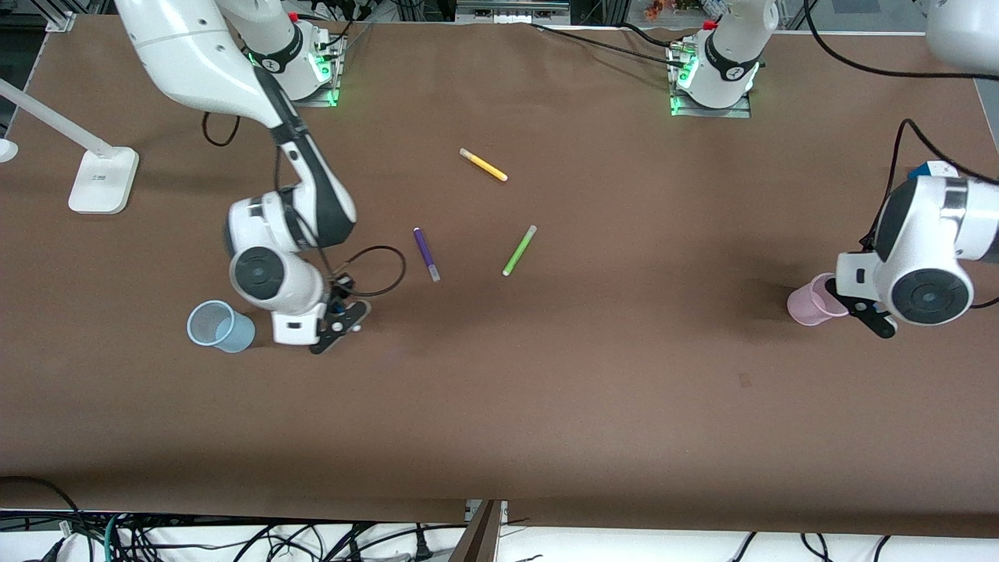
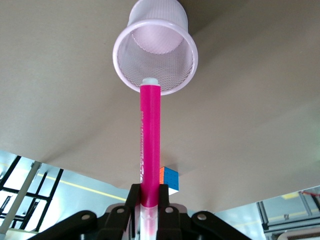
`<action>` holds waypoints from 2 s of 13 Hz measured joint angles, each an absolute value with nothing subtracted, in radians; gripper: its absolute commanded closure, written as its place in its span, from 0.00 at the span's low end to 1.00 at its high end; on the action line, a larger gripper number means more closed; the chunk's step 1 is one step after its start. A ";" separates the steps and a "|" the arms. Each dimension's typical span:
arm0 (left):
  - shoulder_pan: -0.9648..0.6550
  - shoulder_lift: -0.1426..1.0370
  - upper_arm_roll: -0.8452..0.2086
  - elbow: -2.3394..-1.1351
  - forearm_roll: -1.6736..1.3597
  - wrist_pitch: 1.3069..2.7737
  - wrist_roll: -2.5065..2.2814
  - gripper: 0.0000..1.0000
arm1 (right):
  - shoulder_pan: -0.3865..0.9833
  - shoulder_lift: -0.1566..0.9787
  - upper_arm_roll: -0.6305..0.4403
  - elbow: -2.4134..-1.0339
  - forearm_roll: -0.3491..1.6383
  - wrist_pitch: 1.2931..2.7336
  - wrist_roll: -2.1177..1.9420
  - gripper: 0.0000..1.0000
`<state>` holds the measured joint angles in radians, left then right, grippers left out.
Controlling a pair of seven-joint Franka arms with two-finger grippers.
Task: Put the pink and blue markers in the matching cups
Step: 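Carry the blue marker with the right gripper over the blue cup, then drop the pink marker into the pink cup while the right gripper drops the blue marker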
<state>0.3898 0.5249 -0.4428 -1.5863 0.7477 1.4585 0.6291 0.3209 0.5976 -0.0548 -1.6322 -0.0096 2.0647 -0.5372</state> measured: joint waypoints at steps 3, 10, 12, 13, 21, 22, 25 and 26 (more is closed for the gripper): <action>0.388 0.581 -0.442 -1.586 0.808 1.456 0.609 1.00 | 0.298 0.567 -0.112 -1.495 -0.142 1.830 -0.698 1.00; 0.368 0.634 -0.443 -1.584 0.834 1.456 0.548 0.97 | 0.293 0.604 -0.151 -1.469 -0.585 1.787 -0.934 1.00; 0.354 0.655 -0.443 -1.584 0.864 1.456 0.536 0.57 | 0.293 0.627 -0.151 -1.470 -0.645 1.793 -0.953 1.00; 0.350 0.665 -0.443 -1.584 0.869 1.456 0.532 0.01 | 0.295 0.640 -0.151 -1.471 -0.667 1.793 -0.959 1.00; 0.313 0.640 -0.496 -1.498 0.822 1.452 0.430 0.00 | 0.341 0.704 -0.146 -1.519 -0.846 1.793 -0.965 1.00; 0.310 0.608 -0.522 -1.485 0.774 1.452 0.387 0.00 | 0.355 0.713 -0.146 -1.522 -0.850 1.793 -0.965 1.00; 0.301 0.525 -0.549 -1.389 0.550 1.455 0.265 0.00 | 0.383 0.736 -0.146 -1.535 -0.861 1.793 -0.965 1.00; 0.304 0.513 -0.549 -1.341 0.466 1.455 0.219 0.00 | 0.383 0.739 -0.146 -1.538 -0.872 1.793 -0.965 1.00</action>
